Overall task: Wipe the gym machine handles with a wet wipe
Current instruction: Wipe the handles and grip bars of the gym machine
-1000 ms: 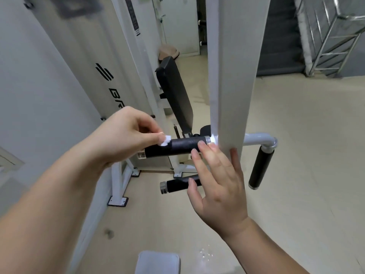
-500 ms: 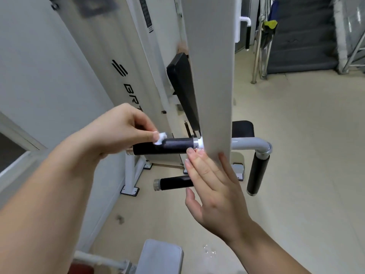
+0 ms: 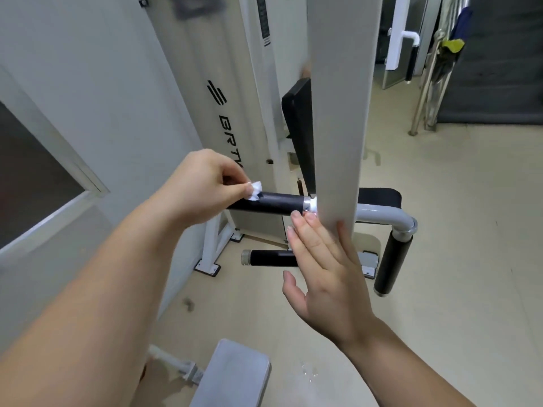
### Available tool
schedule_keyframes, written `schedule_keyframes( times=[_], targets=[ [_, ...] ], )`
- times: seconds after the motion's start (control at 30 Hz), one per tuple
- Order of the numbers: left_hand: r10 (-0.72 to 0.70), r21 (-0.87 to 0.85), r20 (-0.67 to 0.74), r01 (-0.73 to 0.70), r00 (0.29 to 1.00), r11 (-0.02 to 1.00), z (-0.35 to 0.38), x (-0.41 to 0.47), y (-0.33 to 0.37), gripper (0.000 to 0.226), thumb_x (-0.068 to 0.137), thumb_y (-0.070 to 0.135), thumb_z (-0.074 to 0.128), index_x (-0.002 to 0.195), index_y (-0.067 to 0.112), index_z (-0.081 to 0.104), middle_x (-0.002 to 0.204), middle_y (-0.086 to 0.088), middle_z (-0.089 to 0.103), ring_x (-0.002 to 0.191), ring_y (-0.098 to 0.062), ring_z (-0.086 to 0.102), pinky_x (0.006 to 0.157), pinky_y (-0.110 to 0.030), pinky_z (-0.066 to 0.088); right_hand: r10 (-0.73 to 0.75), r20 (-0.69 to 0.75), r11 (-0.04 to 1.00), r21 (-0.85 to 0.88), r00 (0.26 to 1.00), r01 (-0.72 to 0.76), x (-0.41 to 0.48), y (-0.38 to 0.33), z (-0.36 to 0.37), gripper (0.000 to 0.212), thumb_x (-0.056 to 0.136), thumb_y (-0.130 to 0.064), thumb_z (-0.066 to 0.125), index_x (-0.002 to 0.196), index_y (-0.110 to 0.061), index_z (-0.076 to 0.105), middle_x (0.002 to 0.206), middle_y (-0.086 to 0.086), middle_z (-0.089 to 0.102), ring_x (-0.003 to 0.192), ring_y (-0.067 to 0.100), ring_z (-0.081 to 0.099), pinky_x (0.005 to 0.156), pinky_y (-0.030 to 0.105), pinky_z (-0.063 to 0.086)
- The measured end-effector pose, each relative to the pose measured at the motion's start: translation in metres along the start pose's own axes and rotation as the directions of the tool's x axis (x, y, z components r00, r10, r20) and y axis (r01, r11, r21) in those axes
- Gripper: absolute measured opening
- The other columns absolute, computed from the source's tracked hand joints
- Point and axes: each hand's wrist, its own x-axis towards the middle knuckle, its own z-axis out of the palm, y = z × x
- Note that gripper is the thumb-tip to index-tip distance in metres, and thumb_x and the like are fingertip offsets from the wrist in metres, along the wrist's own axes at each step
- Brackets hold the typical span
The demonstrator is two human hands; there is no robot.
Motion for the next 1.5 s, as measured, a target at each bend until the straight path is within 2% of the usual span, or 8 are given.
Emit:
schedule_keyframes(
  times=[0.13, 0.4, 0.53, 0.6, 0.7, 0.83, 1.13, 1.5],
  targets=[
    [0.189, 0.014, -0.106, -0.189, 0.976, 0.982, 0.048, -0.004, 0.024, 0.015, 0.092, 0.024, 0.068, 0.083, 0.018, 0.078, 0.079, 0.004, 0.074, 0.078, -0.017, 0.065, 0.073, -0.036, 0.053, 0.082, -0.031, 0.996, 0.036, 0.996, -0.081, 0.001, -0.003, -0.004, 0.059, 0.08, -0.022, 0.072, 0.135, -0.002, 0.064, 0.151, 0.01, 0.053, 0.146, 0.027, 0.046, 0.118, 0.062, 0.033],
    [0.481, 0.197, -0.405, -0.439, 0.778, 0.876, 0.065, -0.051, 0.009, 0.023, 0.088, 0.002, 0.062, 0.07, 0.009, 0.073, 0.088, 0.004, 0.076, 0.086, -0.015, 0.068, 0.069, -0.032, 0.054, 0.038, 0.148, 0.995, 0.087, 0.988, -0.051, 0.0, 0.007, -0.019, 0.05, 0.082, -0.02, 0.075, 0.128, -0.001, 0.068, 0.15, 0.014, 0.054, 0.145, 0.032, 0.045, 0.118, 0.059, 0.033],
    [0.354, 0.062, -0.493, -0.374, 0.795, 0.925, 0.074, -0.103, -0.003, 0.012, 0.086, 0.002, 0.072, 0.086, 0.011, 0.08, 0.1, 0.003, 0.078, 0.098, -0.007, 0.066, 0.086, -0.016, 0.048, 0.233, 0.179, 0.928, 0.254, 0.956, -0.274, -0.01, -0.019, -0.038, 0.036, 0.09, -0.021, 0.066, 0.124, -0.01, 0.071, 0.133, 0.0, 0.067, 0.131, 0.014, 0.055, 0.112, 0.03, 0.041],
    [0.17, -0.191, -0.446, -0.278, 0.879, 0.941, 0.08, -0.127, -0.004, 0.016, 0.087, 0.005, 0.076, 0.096, 0.017, 0.081, 0.103, 0.007, 0.078, 0.099, -0.005, 0.069, 0.09, -0.017, 0.052, 0.396, 0.289, 0.78, 0.396, 0.872, -0.485, -0.016, -0.032, -0.055, 0.032, 0.098, -0.024, 0.063, 0.129, -0.021, 0.068, 0.129, -0.016, 0.065, 0.122, -0.001, 0.057, 0.104, 0.025, 0.046],
    [-0.046, -0.6, -0.168, -0.065, 0.985, 0.798, 0.089, -0.157, 0.004, 0.017, 0.091, 0.009, 0.074, 0.095, 0.023, 0.081, 0.096, 0.013, 0.078, 0.098, -0.009, 0.072, 0.088, -0.029, 0.057, 0.447, 0.47, 0.574, 0.502, 0.761, -0.647, -0.028, -0.047, -0.08, 0.038, 0.098, -0.023, 0.066, 0.135, -0.033, 0.062, 0.128, -0.021, 0.066, 0.12, -0.001, 0.062, 0.097, 0.016, 0.05],
    [-0.123, -0.812, 0.015, 0.084, 0.992, 0.578, 0.11, -0.178, 0.033, 0.019, 0.091, 0.005, 0.071, 0.089, 0.021, 0.081, 0.089, 0.001, 0.079, 0.088, -0.013, 0.073, 0.081, -0.029, 0.058, 0.487, 0.502, 0.484, 0.526, 0.715, -0.699, -0.041, -0.05, -0.106, 0.025, 0.093, -0.018, 0.073, 0.115, -0.03, 0.074, 0.107, -0.012, 0.077, 0.101, 0.008, 0.074, 0.09, 0.026, 0.059],
    [-0.191, -0.859, 0.21, 0.274, 0.959, 0.431, 0.179, -0.153, 0.125, 0.023, 0.095, 0.007, 0.065, 0.077, 0.019, 0.072, 0.066, -0.011, 0.07, 0.063, -0.022, 0.061, 0.065, -0.034, 0.05, 0.645, 0.426, 0.503, 0.389, 0.635, -0.772, -0.067, 0.039, -0.173, 0.018, 0.093, -0.01, 0.07, 0.088, -0.025, 0.077, 0.083, -0.013, 0.076, 0.079, 0.008, 0.07, 0.072, 0.028, 0.057],
    [-0.238, -0.86, 0.312, 0.38, 0.92, 0.34, 0.318, -0.034, 0.355, 0.024, 0.101, 0.009, 0.054, 0.079, 0.011, 0.063, 0.065, 0.001, 0.068, 0.061, -0.013, 0.062, 0.066, -0.034, 0.048, 0.718, 0.437, 0.317, 0.487, 0.541, -0.814, -0.094, 0.303, -0.292, 0.019, 0.097, -0.01, 0.065, 0.087, -0.021, 0.078, 0.082, -0.004, 0.077, 0.075, 0.006, 0.068, 0.067, 0.018, 0.052]
  ],
)
